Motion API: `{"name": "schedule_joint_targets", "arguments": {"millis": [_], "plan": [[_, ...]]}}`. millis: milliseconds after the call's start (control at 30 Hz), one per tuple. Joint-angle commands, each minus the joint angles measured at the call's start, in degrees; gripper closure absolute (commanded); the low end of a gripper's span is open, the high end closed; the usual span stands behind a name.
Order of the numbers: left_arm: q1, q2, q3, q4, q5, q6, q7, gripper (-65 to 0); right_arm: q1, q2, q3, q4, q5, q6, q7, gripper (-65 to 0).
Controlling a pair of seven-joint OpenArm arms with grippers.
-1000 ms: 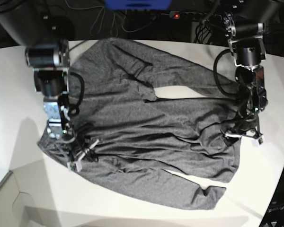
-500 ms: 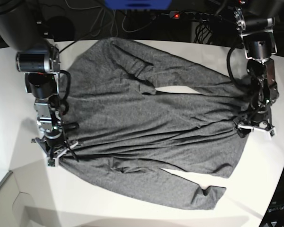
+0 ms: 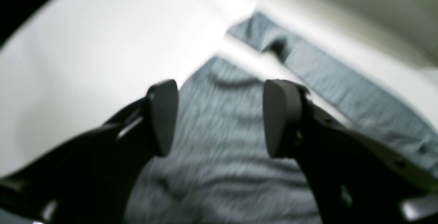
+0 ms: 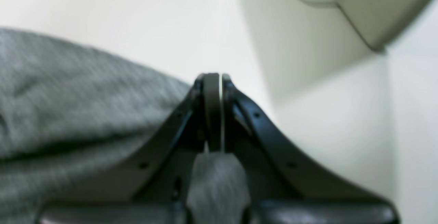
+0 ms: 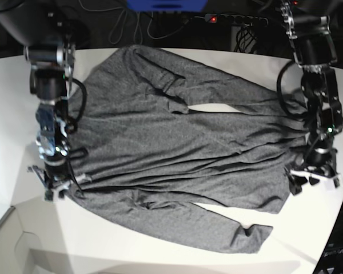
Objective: Layout the t-shirt on the table in an organized manner, then fold the t-shirt properly
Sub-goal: 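Grasp both hem corners with both grippers and pull the shirt taut, then release the hem with the left gripper and move it toward the shirt middle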
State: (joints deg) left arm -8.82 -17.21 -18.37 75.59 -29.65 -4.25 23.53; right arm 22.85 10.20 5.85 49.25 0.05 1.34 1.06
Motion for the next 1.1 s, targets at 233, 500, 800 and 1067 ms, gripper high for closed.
{"name": "schedule_joint_targets", "arguments": {"millis": [233,500,800,1067], "plan": [[-1.60,-0.68,-0.22,-7.86,-0.20,0.25,-1.24,-38.4,-15.86,-2.94,1.23,29.29,0.34,-0.07,-14.47,-1.2],[-6.87,0.64,-0.22,-15.77,0.42,0.25,-1.59,-38.4,-24.57,-6.55,0.61,38.79,0.25,12.41,-27.30,-1.0],[-20.15,2.49,3.12,-30.98,0.42,0.16,-1.77,-38.4,-24.13,-4.44,6.94,27.62,0.08,12.68,-27.13,-0.7],[-24.72,4.42,13.23,-31.68,0.42,0.16,-8.28,-38.3,-19.91,-2.33,15.65,23.84,-0.10,12.59,-27.13,-0.7]]}}
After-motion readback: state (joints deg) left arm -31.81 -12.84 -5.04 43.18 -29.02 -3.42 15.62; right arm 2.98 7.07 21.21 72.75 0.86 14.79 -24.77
